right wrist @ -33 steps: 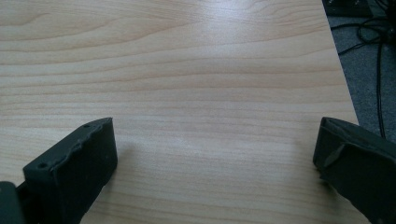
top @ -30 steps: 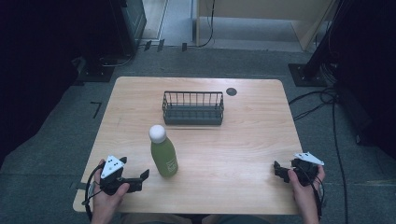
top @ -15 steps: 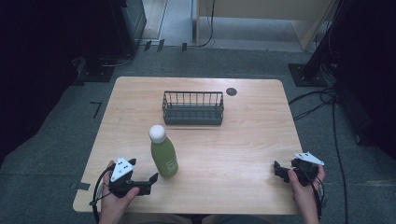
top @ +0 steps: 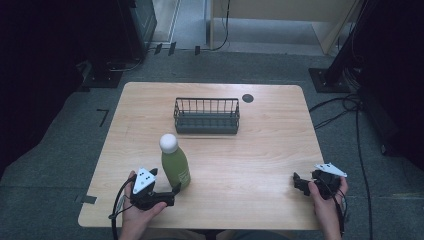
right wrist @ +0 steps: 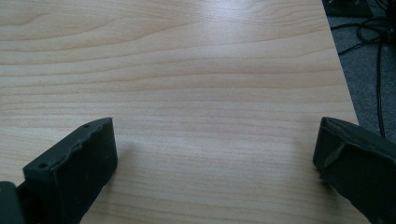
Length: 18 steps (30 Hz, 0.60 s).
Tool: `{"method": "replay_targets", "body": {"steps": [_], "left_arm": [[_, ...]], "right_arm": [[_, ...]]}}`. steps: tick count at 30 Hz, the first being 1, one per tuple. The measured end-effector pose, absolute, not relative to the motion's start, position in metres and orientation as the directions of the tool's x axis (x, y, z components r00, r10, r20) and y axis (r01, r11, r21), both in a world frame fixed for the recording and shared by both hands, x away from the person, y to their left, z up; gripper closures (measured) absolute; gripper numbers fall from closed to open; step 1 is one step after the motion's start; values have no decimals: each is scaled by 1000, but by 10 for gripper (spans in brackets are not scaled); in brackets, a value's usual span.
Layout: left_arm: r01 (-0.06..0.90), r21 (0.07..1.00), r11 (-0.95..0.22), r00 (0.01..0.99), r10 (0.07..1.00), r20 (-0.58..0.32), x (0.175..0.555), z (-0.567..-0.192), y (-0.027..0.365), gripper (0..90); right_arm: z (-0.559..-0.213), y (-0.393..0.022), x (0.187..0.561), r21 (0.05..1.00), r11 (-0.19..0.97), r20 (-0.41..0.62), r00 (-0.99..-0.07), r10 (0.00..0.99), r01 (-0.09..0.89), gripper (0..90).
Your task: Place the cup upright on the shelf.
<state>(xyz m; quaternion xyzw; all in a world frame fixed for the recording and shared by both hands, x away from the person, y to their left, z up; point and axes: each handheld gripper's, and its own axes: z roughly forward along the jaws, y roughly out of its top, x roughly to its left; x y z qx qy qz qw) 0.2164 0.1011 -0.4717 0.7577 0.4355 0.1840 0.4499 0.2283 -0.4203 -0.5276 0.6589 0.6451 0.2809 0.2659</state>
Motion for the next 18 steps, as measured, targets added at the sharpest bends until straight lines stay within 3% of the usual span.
{"method": "replay_targets", "body": {"steps": [15, 18], "left_arm": [[476, 851, -224, 542, 836, -83, 230, -462, 77, 84], [475, 852, -220, 542, 836, -86, 232, -460, 74, 140]], "right_arm": [[-528, -420, 228, 713, -26, 27, 10, 1000, 701, 0], [-528, -420, 228, 713, -26, 27, 10, 1000, 701, 0]]}}
